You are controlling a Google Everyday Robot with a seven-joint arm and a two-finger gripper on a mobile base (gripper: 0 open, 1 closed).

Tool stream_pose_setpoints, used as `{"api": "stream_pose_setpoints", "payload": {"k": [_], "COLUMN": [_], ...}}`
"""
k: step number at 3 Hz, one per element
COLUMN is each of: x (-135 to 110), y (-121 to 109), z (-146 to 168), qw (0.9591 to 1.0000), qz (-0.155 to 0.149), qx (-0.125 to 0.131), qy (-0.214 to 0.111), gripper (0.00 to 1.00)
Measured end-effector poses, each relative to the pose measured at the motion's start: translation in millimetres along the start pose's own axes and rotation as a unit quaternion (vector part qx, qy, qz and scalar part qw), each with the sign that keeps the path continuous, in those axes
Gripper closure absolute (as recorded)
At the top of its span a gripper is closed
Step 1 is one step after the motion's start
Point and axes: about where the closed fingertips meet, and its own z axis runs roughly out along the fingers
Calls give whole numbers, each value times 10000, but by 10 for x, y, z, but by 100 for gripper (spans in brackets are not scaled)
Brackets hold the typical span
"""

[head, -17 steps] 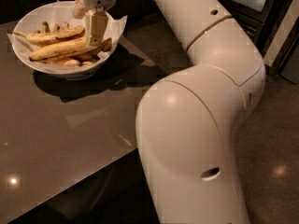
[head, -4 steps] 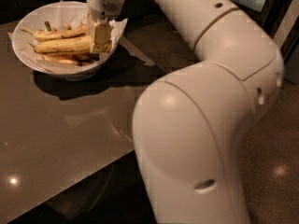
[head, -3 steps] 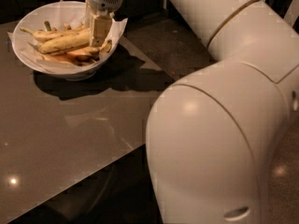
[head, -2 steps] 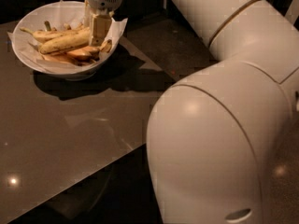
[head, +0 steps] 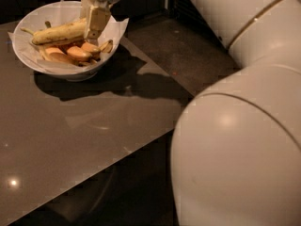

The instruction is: Pick banana from white bowl

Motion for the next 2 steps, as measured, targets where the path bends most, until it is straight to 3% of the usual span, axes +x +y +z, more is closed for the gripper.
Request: {"api": "stream_pose_setpoints", "payload": {"k": [1,2], "x": [-129,-129], "y": [192,208], "z": [-160,-125], "qw": [9996,9997], "qz": [73,67], "qx": [124,91], "qy": [-226,-214], "gripper": [100,100]}}
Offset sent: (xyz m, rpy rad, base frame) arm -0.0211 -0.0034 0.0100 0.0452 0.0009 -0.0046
